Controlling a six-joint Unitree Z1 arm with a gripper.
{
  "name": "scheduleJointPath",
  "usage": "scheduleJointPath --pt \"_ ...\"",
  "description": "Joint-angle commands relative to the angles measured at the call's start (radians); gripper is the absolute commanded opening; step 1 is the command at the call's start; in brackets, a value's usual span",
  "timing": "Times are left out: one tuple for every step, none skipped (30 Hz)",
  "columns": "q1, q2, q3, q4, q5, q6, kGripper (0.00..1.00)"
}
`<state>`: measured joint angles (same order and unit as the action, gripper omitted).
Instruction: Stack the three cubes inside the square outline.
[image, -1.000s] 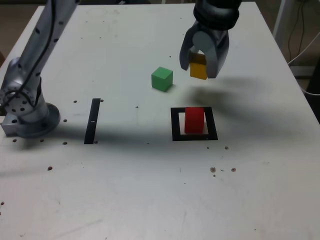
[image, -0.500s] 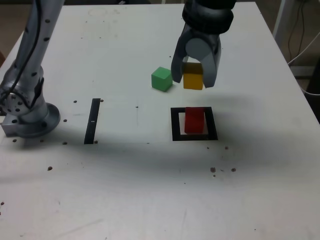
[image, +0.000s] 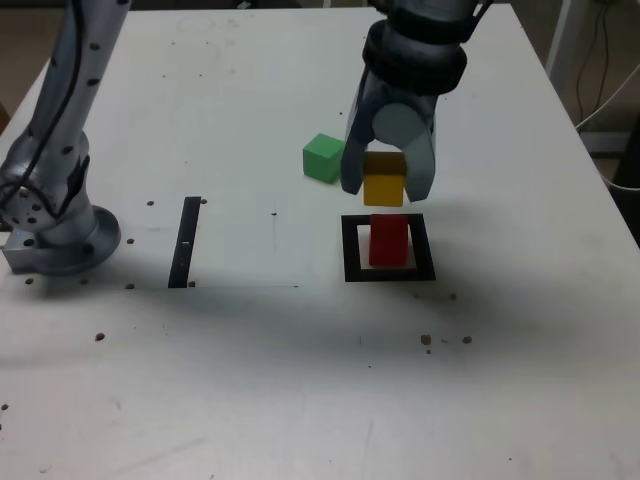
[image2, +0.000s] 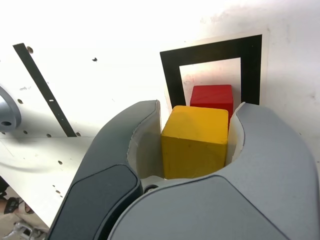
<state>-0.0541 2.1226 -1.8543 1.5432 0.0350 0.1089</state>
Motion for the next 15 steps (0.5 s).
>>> scheduleJointPath --pt "-0.009 0.012 0.005 -0.003 -0.007 -0.007 0.36" --pt "-0.013 0.016 0.007 -0.006 -0.01 -0.009 0.36" --pt "-0.015 0.019 0.009 -0.009 -0.012 -0.01 0.36" --pt "-0.018 0.022 0.011 -0.011 -0.015 -0.011 0.36" --pt "-0.02 0.026 0.012 -0.014 -0.018 -0.012 0.36" --pt "-0.022 0.029 0.013 -0.016 -0.02 -0.012 0.36" --pt "-0.023 0.032 0.013 -0.017 -0.022 -0.012 0.36" --pt "-0.025 0.036 0.014 -0.018 -0.023 -0.012 0.36" --pt "-0.026 0.038 0.014 -0.019 -0.024 -0.012 0.36" --pt "-0.027 0.041 0.015 -0.02 -0.026 -0.012 0.36" --pt "-0.028 0.043 0.016 -0.021 -0.026 -0.012 0.36" --pt "-0.028 0.045 0.017 -0.022 -0.027 -0.012 0.36" --pt "-0.029 0.046 0.019 -0.024 -0.027 -0.012 0.36" --pt "-0.029 0.047 0.021 -0.025 -0.027 -0.012 0.36" --pt "-0.029 0.048 0.023 -0.027 -0.027 -0.012 0.36"
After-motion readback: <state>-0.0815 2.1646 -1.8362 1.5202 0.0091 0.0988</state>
